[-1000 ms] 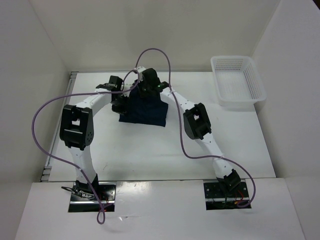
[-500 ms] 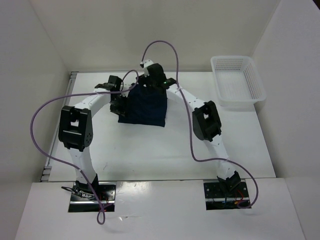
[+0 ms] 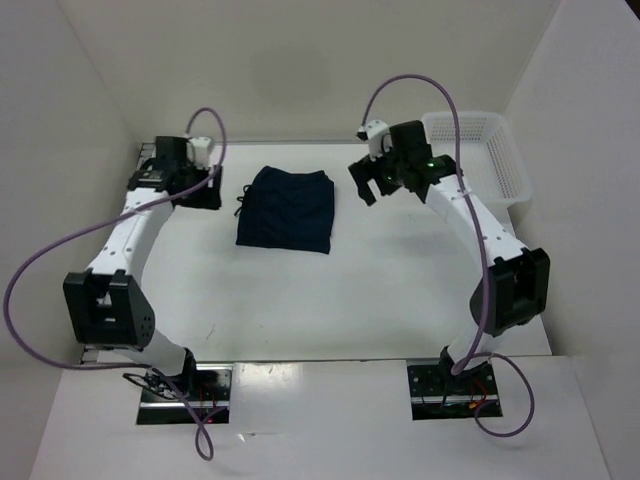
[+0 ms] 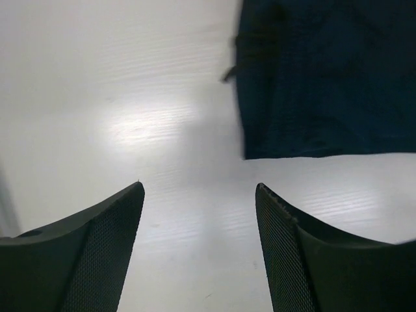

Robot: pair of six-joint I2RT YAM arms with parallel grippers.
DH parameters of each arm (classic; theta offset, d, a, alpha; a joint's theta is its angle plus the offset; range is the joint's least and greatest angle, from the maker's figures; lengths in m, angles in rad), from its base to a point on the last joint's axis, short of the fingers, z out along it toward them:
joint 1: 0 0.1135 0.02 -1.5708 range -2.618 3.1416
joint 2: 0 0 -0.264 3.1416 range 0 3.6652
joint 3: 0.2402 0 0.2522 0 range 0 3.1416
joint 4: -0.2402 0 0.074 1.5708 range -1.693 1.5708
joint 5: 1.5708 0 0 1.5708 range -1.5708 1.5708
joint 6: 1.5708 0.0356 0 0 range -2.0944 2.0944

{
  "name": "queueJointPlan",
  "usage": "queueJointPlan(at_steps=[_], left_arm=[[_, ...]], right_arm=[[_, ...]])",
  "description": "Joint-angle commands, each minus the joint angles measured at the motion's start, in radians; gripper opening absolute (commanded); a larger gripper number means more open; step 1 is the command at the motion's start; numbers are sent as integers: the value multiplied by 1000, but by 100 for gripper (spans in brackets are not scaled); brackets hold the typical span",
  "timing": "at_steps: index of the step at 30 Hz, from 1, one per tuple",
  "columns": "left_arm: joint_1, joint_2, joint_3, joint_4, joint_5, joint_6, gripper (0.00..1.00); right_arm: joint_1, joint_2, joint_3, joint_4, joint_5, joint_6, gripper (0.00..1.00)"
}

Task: Fold and stack the shorts
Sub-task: Fold the shorts

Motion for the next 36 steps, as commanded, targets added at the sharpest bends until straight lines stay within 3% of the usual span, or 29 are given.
queueJointPlan(at_steps=[1, 4, 11, 36], left_arm=[[163, -122, -75, 17, 39, 3, 77], [322, -212, -179, 26, 153, 3, 77], [410, -363, -366, 46, 164, 3, 81], [419, -509, -439, 46, 204, 3, 89]], right_arm=[[-129, -108, -86, -179, -58, -16, 99], [-209, -208, -149, -167, -5, 71, 99], [-219, -383, -289, -187, 83, 173, 99], [-262, -632, -445, -178, 94, 214, 99]])
